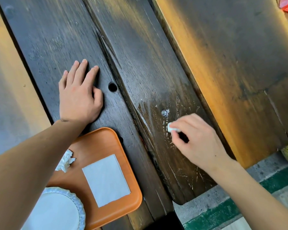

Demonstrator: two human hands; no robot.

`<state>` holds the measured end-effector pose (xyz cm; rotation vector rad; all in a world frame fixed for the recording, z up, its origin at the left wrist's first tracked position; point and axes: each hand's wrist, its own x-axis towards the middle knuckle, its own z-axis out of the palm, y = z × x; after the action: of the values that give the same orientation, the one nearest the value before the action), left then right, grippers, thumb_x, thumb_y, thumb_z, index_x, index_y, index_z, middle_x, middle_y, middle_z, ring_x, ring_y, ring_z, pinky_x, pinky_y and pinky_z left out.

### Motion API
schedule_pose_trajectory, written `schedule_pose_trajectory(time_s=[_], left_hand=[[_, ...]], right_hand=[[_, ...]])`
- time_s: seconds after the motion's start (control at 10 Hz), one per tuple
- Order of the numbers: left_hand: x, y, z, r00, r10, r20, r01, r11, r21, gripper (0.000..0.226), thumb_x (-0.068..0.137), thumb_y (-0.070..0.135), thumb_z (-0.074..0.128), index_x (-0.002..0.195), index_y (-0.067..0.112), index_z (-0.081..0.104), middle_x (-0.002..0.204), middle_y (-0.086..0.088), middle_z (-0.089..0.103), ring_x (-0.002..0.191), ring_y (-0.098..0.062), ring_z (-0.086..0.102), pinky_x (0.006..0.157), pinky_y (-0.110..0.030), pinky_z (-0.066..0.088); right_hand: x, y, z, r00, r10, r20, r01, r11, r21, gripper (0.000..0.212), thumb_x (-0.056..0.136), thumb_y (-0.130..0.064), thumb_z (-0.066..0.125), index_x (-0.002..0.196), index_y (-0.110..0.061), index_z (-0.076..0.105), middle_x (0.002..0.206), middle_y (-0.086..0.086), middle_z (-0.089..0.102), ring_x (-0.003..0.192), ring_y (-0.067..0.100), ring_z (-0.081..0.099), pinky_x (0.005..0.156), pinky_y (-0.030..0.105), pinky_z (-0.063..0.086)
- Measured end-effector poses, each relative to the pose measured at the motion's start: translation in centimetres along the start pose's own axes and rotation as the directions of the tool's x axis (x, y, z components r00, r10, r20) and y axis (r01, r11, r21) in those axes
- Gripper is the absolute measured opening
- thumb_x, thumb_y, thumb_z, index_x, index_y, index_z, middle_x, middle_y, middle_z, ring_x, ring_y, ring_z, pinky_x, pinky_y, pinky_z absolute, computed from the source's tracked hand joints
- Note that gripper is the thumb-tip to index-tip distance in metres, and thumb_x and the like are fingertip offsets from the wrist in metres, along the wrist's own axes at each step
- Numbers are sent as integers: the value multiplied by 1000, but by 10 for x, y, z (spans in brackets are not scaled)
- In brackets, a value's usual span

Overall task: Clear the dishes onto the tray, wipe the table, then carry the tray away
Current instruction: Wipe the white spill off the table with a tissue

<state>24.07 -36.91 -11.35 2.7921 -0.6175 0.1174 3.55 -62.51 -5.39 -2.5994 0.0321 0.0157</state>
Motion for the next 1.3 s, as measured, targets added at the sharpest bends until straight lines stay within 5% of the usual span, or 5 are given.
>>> schedule_pose_trajectory(time_s=[0.5,0.8,0.9,1.1,1.3], left_hand=[[0,-2,1,1000,7,-3,-7,1000,4,58,89,26,42,146,17,50,160,-10,40,152,-29,30,123,-49,19],[-1,-1,0,1000,8,2,-8,1000,10,59,89,26,42,147,18,49,161,-10,39,152,-29,29,123,-49,19],[0,-1,0,1000,1,1,-1,1000,8,59,89,26,41,147,18,49,161,-10,39,152,-29,29,123,-48,18],[0,0,-1,1000,-1,7,1,1000,0,59,89,26,40,146,17,49,161,-11,39,153,-29,28,124,-48,17],[0,0,-2,1000,-4,12,3,1000,2,59,89,26,39,147,17,49,161,-11,39,152,-29,28,124,-48,18]], right_hand=[[-29,25,-16,812,-355,462,364,928,74,22,99,-20,53,111,-18,70,106,-9,66,101,9,56,85,30,51],[41,47,-23,997,-69,-25,69,997,33,13,94,-15,68,103,-9,76,100,1,73,98,15,64,96,17,45],[68,48,-14,992,-77,-98,80,996,25,11,94,-13,69,101,-8,75,99,3,73,96,21,65,91,30,50],[48,25,-3,983,-181,-15,182,978,103,12,93,-9,66,101,-7,74,96,3,68,92,20,61,83,34,52],[25,16,1,994,-13,112,-9,980,199,36,97,-13,56,132,-19,64,100,-1,51,85,12,52,76,16,44]])
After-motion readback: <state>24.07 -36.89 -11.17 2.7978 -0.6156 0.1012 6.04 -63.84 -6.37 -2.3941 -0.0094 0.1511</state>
